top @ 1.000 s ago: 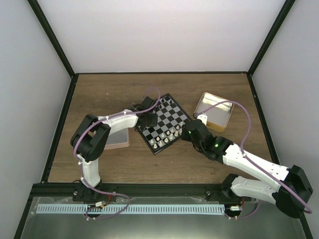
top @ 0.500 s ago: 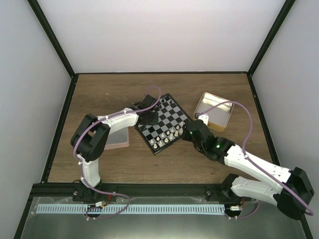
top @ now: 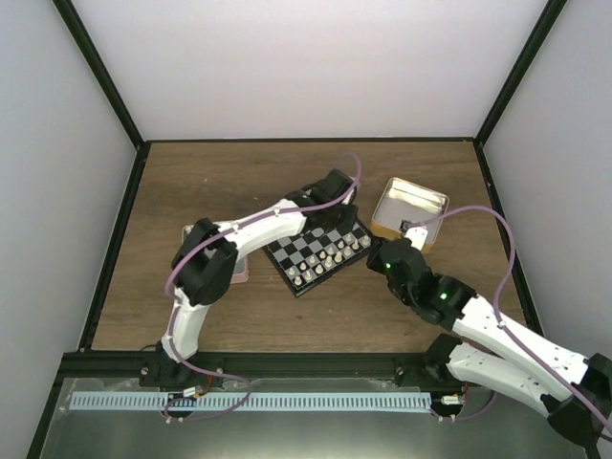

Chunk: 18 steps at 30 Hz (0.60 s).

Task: Set up the chess pieces on the board
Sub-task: Pick up the chess piece from the chessboard, then place the chess piece on the chessboard.

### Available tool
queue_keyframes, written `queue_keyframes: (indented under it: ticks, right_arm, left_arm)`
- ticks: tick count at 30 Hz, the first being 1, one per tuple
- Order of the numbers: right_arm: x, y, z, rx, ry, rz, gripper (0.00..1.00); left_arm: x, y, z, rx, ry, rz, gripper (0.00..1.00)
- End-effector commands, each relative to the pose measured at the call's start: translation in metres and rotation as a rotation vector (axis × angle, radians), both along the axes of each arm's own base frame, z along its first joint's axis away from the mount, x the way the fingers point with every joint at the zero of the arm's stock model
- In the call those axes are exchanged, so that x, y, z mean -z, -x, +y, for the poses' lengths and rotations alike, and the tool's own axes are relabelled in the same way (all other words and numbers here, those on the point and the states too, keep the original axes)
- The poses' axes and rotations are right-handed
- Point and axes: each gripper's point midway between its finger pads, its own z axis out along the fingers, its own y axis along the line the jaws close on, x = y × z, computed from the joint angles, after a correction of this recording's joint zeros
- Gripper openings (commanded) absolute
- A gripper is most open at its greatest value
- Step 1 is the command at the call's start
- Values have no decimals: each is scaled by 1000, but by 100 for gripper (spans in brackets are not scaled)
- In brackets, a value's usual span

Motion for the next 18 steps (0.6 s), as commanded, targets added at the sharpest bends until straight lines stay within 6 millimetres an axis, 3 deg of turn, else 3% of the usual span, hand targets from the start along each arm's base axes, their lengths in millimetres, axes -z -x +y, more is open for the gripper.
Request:
queue_keyframes:
  ticks: [1,6,18]
  right_arm:
    - [-7,4,-29,124,-10,-31,30]
    - [-9,8,-38,148,-15,-41,30]
    - [-4,8,-36,139,-5,-27,30]
  left_arm:
    - [16,2,-26,77,-30,27,4]
    - [32,-3,-39,92,-54,54,5]
    - [60,-5,-44,92,-79,98,7]
